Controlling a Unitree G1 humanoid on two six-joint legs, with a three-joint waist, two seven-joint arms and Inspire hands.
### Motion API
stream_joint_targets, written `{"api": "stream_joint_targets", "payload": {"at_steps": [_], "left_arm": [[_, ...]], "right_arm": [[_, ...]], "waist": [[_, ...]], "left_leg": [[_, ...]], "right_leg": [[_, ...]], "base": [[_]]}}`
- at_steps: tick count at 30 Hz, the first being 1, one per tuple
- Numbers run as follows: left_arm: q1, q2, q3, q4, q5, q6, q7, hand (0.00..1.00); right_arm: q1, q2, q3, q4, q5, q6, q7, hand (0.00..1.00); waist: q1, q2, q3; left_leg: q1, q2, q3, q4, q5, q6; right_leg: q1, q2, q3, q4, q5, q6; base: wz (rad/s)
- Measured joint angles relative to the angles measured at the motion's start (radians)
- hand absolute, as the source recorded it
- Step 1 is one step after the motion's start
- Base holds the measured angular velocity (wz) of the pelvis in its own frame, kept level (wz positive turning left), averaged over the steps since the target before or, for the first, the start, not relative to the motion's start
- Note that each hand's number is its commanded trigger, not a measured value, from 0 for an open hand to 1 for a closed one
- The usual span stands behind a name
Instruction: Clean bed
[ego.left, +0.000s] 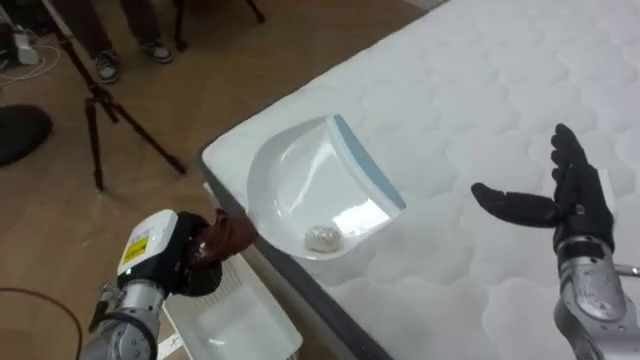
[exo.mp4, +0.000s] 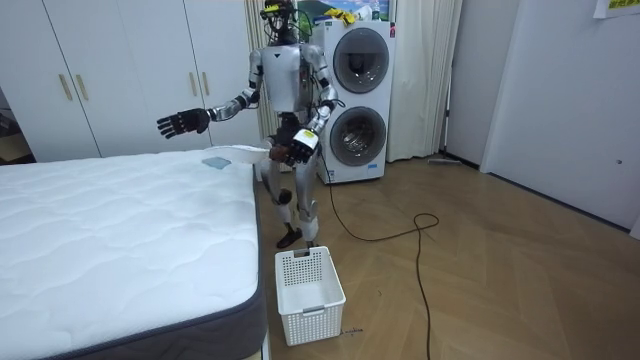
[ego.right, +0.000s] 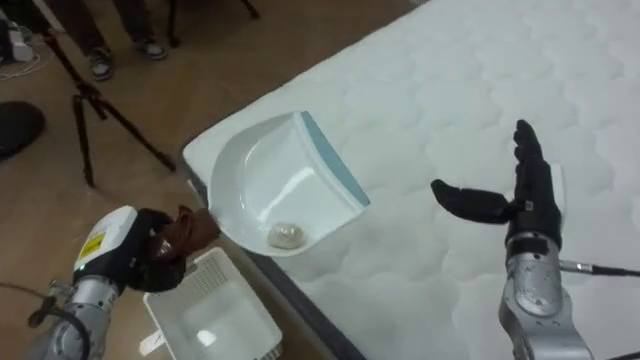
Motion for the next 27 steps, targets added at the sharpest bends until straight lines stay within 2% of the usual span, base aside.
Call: {"api": "stream_joint_targets", "payload": {"at_steps": [2, 4, 5, 6, 10, 12, 15, 16, 19, 20, 24, 27], "left_arm": [[0.000, 0.000, 0.000, 0.000, 0.014, 0.000, 0.000, 1.00], [0.000, 0.000, 0.001, 0.000, 0.017, 0.000, -0.001, 1.00], [0.000, 0.000, 0.001, -0.001, 0.016, 0.000, -0.001, 1.00], [-0.002, 0.000, 0.001, -0.001, 0.016, 0.000, -0.001, 1.00], [-0.002, 0.000, 0.001, -0.001, 0.017, 0.002, -0.019, 1.00], [-0.002, 0.000, 0.001, -0.001, 0.020, 0.004, -0.036, 1.00], [-0.001, 0.000, 0.002, -0.001, 0.020, 0.004, -0.044, 1.00], [0.000, 0.000, 0.007, -0.001, 0.020, 0.003, -0.043, 1.00], [0.002, 0.001, 0.012, -0.001, 0.020, 0.002, -0.042, 1.00], [0.003, 0.001, 0.012, -0.001, 0.021, 0.002, -0.042, 1.00], [0.004, 0.003, 0.013, -0.004, 0.027, 0.002, -0.042, 1.00], [0.004, 0.004, 0.023, -0.008, 0.026, 0.002, -0.042, 1.00]], "right_arm": [[0.000, 0.000, 0.000, 0.002, -0.001, 0.000, 0.011, 0.00], [0.001, 0.000, 0.000, 0.003, -0.001, 0.000, 0.023, 0.00], [0.000, 0.000, 0.000, 0.003, 0.000, 0.000, 0.024, 0.00], [0.000, 0.000, 0.000, 0.003, 0.007, 0.000, 0.026, 0.00], [0.005, 0.000, 0.000, 0.002, 0.031, 0.000, 0.033, 0.00], [0.004, 0.000, 0.000, 0.002, 0.028, 0.000, 0.036, 0.00], [0.004, 0.000, 0.000, 0.002, 0.024, -0.001, 0.057, 0.00], [0.007, 0.000, 0.002, 0.002, 0.025, -0.001, 0.059, 0.00], [0.014, 0.000, 0.010, 0.002, 0.027, -0.001, 0.062, 0.00], [0.014, 0.000, 0.015, 0.002, 0.027, -0.001, 0.061, 0.00], [0.019, 0.000, 0.036, 0.002, 0.028, -0.001, 0.062, 0.00], [0.018, 0.000, 0.035, 0.002, 0.030, -0.001, 0.061, 0.00]], "waist": [[-0.002, -0.006, 0.0018], [-0.002, -0.014, 0.0059], [0.001, -0.015, 0.0056], [0.000, -0.015, 0.0055], [-0.008, -0.009, 0.0036], [-0.003, -0.002, 0.0038], [0.023, 0.018, 0.0004], [0.041, 0.022, -0.0008], [0.050, 0.022, -0.0018], [0.051, 0.022, -0.0016], [0.071, 0.011, -0.0020], [0.072, 0.003, -0.0036]], "left_leg": [[-0.012, 0.002, 0.038, 0.001, 0.005, 0.008], [-0.019, 0.014, 0.084, 0.002, 0.008, 0.013], [-0.024, 0.014, 0.090, 0.003, 0.008, 0.014], [-0.039, 0.015, 0.105, 0.012, 0.008, 0.015], [-0.090, 0.045, 0.178, 0.048, 0.009, 0.035], [-0.100, 0.046, 0.176, 0.061, 0.007, 0.038], [-0.096, 0.042, 0.176, 0.057, 0.011, 0.042], [-0.090, 0.033, 0.176, 0.042, 0.018, 0.041], [-0.075, 0.011, 0.174, 0.008, 0.047, 0.047], [-0.071, 0.010, 0.173, 0.003, 0.052, 0.048], [-0.069, 0.001, 0.174, -0.002, 0.054, 0.050], [-0.079, -0.022, 0.156, 0.000, 0.051, 0.062]], "right_leg": [[0.004, 0.000, -0.004, 0.000, -0.006, 0.001], [0.012, 0.000, -0.025, 0.001, -0.010, 0.004], [0.013, 0.002, -0.029, 0.001, -0.011, 0.004], [0.013, 0.005, -0.051, 0.001, -0.011, 0.004], [0.013, 0.015, -0.104, 0.001, -0.013, 0.001], [0.017, 0.021, -0.104, 0.001, -0.018, -0.002], [0.025, 0.020, -0.115, 0.001, -0.025, -0.004], [0.028, 0.016, -0.118, 0.002, -0.032, -0.006], [0.029, -0.005, -0.139, 0.002, -0.049, -0.010], [0.028, -0.007, -0.143, -0.001, -0.050, -0.009], [0.036, -0.016, -0.168, -0.004, -0.054, -0.004], [0.040, -0.025, -0.192, 0.016, -0.060, 0.007]], "base": [[0.58], [0.53], [0.53], [0.60], [0.64], [0.42], [0.15], [0.06], [0.20], [0.18], [0.15], [0.26]]}}
